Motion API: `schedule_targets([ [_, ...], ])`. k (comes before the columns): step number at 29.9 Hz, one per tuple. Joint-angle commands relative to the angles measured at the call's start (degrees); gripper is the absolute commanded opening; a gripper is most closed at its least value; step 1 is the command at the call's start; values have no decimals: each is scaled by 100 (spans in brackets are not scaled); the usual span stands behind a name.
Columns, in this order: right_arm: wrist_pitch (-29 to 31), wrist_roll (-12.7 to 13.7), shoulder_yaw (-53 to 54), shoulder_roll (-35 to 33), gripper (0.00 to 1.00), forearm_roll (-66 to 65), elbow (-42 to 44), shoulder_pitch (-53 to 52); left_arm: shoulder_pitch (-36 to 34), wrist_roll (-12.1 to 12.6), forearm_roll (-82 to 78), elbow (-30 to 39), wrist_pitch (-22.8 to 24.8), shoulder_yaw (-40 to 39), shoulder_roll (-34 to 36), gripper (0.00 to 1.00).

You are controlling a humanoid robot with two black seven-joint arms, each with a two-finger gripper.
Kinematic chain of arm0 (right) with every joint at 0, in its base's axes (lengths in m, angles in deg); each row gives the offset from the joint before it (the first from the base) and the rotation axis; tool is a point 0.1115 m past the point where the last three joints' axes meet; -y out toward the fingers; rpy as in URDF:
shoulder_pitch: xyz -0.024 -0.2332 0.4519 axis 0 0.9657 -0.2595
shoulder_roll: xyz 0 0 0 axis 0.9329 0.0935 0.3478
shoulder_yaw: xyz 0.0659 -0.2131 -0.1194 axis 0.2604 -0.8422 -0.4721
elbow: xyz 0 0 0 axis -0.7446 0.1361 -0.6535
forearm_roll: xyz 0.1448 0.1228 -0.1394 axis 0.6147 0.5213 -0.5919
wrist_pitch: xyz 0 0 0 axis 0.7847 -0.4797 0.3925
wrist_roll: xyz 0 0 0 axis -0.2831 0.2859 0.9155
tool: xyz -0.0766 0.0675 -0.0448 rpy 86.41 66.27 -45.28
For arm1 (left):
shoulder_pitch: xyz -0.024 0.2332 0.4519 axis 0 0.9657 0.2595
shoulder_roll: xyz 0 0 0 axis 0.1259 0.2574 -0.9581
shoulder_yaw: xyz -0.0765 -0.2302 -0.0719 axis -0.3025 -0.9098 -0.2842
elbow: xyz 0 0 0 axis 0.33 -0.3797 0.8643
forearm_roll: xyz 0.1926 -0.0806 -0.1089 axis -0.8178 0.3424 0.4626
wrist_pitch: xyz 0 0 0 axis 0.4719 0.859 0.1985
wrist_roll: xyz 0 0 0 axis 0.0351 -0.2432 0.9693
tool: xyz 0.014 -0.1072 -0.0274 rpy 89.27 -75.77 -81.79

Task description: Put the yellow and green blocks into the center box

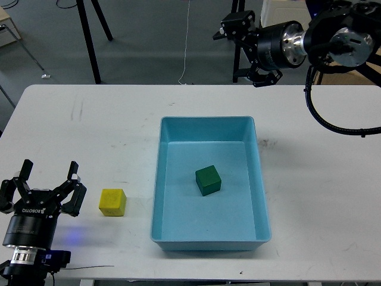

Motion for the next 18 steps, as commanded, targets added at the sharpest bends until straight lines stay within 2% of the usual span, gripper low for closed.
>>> schedule_targets([
  [1,129,-778,1154,-419,100,644,-47,1080,-22,7,0,17,0,4,10,100],
  [3,497,-1218,1672,-656,100,802,-56,1686,-39,16,0,17,0,4,18,100],
  [6,1094,-1500,2323,-867,100,1345,-100,2626,-118,16,0,17,0,12,27,100],
  [9,1497,-1545,2956,-1087,100,2031,-398,3637,-162,16,-9,17,0,12,27,100],
  [12,1497,-1606,3834,-1088,100,2174,-662,4692,-171,16,-9,17,0,12,27,100],
  [15,1497,-1624,4416,-878,100,2296,-1092,5598,-224,16,-9,8,0,21,18,100],
  [18,1497,-1633,5109,-369,100,2358,-1558,6669,-233,7,-18,8,0,48,27,100],
])
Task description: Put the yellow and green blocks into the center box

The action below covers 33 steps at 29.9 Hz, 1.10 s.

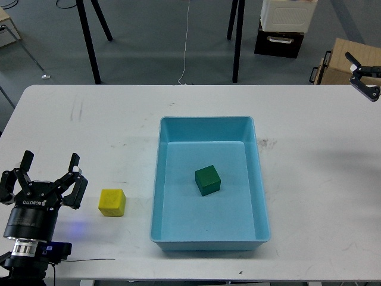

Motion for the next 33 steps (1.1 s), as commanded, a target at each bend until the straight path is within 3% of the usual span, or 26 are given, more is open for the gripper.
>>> schedule_targets([
  [1,0,-9,912,559,100,68,-497,1300,-13,-10,1,-6,0,15,0,100],
  [7,0,-18,2266,1771,100,138,-1657,3260,4,-27,-8,-6,0,7,-17,100],
  [13,0,-53,2523,2976,100,332,-2247,4291,-13,-98,1,-24,0,15,-52,100],
  [20,0,-53,2558,2671,100,332,-2388,4467,-5,-203,1,-15,0,-46,-26,100],
  [26,0,-53,2575,2266,100,332,-2388,4485,22,-545,-52,-50,0,-475,88,100],
  [30,0,-53,2576,2212,100,323,-2397,4564,-214,-423,-412,-453,0,-1109,894,100],
  [33,-22,-53,2575,2212,100,306,-2388,4617,-811,-537,-421,-621,0,-1197,1406,100],
])
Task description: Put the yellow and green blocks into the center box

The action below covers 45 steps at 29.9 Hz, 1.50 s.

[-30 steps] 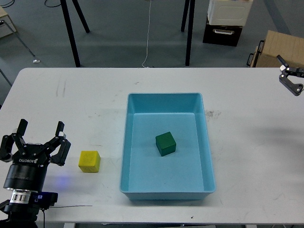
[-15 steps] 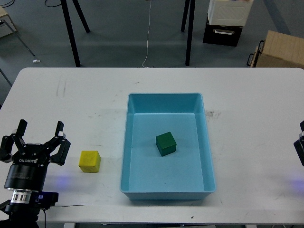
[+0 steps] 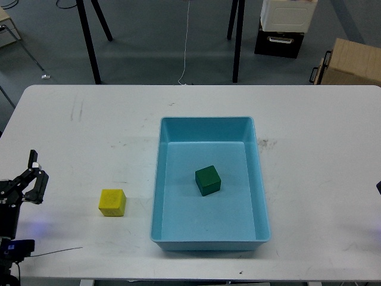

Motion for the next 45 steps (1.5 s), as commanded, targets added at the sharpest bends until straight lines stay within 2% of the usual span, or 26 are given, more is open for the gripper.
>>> schedule_targets([
  [1,-23,0,-4,-6,100,-24,4,66,-689,-64,-46,-189,0,-190,620,100],
  [3,-23,0,5,-6,100,-33,4,75,-866,-55,-72,-154,0,-261,1154,100],
  [7,-49,-8,-4,64,100,-33,39,14,-1244,-11,-318,-180,0,28,2745,100],
  [11,-58,-9,-48,204,100,-41,83,-118,-2060,33,-924,-224,0,836,3862,100],
  [14,-49,-9,-48,310,100,-41,92,-127,-2842,33,-1416,-355,0,1766,4443,100],
  [20,-41,-9,-13,503,100,-33,83,-136,-4863,59,-1725,-786,0,3770,4603,100],
  [27,-32,-9,154,530,100,-33,197,-250,-7754,77,-2446,-1147,0,6977,4585,100],
  [34,-41,-9,110,495,100,-33,303,-373,-9864,217,-3041,-603,0,10211,4322,100],
  [39,-32,-9,101,486,100,-33,321,-373,-10587,235,-3974,-216,0,12085,3997,100],
  [45,-14,-9,110,486,100,-33,338,-356,-10913,235,-4809,189,0,13133,3970,100],
])
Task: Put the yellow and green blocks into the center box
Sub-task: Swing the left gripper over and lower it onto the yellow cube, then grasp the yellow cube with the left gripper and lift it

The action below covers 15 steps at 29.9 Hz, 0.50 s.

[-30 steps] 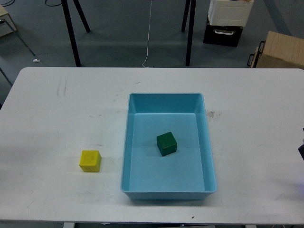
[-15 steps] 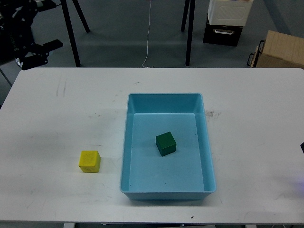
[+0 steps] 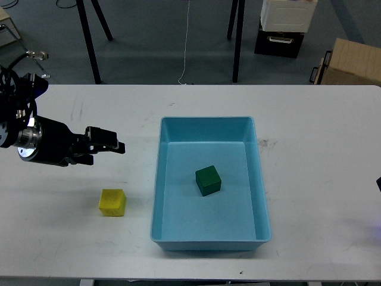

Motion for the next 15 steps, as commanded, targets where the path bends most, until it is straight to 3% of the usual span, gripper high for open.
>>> schedule_targets([
  [1,12,0,-4,0,100,0,19,10,-95,1,-483,143,0,465,-38,100],
  [15,3,9,-13,-9,100,0,204,2,590,-8,-598,-604,-67,562,-1162,100],
])
